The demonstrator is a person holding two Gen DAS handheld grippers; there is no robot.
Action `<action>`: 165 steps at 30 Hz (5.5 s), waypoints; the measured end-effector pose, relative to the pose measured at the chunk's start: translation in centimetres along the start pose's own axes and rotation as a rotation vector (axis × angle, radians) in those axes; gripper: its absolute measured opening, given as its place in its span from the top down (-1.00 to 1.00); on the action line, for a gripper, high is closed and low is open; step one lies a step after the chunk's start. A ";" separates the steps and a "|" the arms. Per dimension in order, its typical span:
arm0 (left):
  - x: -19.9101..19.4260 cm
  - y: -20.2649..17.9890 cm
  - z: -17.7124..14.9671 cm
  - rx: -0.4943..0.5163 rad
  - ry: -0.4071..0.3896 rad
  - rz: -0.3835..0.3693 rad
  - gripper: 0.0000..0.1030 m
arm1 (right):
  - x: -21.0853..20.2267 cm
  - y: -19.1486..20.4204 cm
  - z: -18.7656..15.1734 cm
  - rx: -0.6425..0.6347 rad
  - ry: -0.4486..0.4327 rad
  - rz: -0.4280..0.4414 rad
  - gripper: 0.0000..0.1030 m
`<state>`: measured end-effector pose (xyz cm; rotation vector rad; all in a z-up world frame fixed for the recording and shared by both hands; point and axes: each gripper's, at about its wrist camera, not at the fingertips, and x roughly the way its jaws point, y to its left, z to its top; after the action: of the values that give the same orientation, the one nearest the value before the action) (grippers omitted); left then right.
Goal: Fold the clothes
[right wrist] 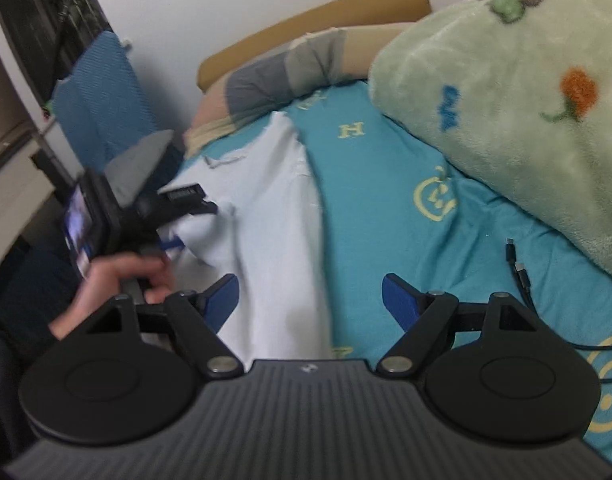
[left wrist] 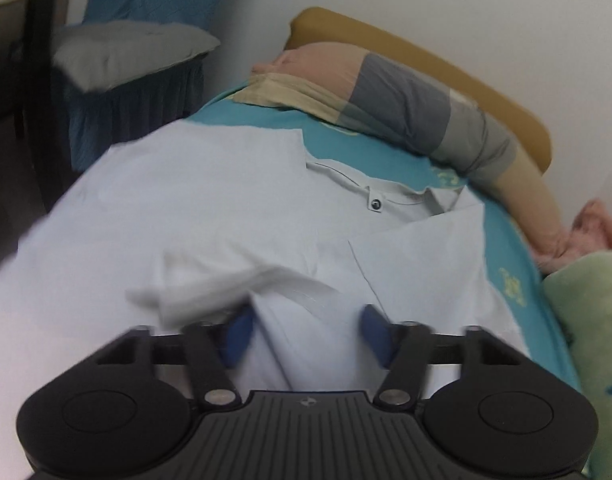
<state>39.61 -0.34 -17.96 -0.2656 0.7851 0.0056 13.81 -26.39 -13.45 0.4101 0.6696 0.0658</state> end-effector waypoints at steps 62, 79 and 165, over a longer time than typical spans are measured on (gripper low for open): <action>-27.3 6.8 -21.8 -0.119 0.451 -0.309 0.35 | -5.5 1.6 -3.4 -0.036 0.065 0.096 -0.56; -32.4 2.0 -19.4 0.217 0.204 -0.053 -0.32 | -7.4 2.4 -2.8 -0.079 -0.034 0.128 -0.56; -24.7 18.3 -10.9 -0.248 -0.176 0.047 -0.94 | 19.7 33.8 3.4 -0.821 -0.410 0.017 0.81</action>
<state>12.59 17.02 -12.37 -0.4754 0.6143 0.1693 33.74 7.23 -9.45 -0.3587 0.1929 0.2548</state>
